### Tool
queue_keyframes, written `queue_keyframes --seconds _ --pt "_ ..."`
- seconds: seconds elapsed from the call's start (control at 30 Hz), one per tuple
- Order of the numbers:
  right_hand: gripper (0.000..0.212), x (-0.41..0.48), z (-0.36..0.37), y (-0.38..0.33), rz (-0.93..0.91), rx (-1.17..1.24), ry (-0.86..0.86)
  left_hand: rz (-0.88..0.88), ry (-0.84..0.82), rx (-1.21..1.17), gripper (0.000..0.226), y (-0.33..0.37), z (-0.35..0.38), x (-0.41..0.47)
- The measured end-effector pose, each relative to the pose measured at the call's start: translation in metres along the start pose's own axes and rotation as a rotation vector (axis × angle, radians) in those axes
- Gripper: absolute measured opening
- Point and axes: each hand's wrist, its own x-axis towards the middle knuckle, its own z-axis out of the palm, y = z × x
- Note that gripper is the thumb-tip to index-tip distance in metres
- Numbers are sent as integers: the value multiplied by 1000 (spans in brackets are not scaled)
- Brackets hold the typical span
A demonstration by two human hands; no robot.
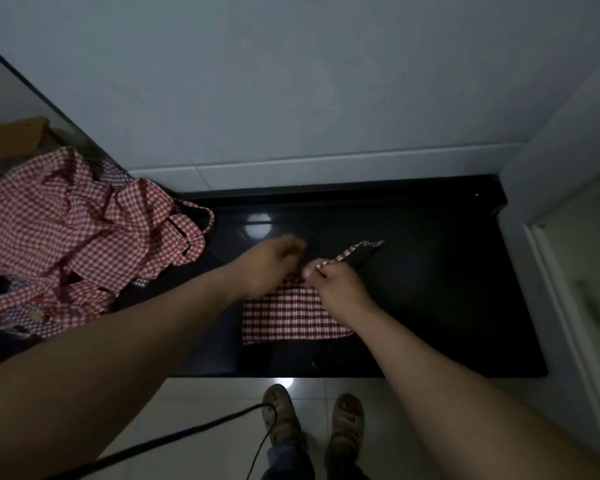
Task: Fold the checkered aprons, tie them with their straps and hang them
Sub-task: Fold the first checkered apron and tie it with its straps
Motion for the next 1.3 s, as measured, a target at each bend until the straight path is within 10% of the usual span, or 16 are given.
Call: queue_keyframes --seconds 0.8,1.3 --pt "8 -5 -2 -11 11 58 -40 250 86 267 21 -39 22 -3" --pt "19 -19 1 14 -85 -87 -27 331 -199 682 24 -29 -4 -2"
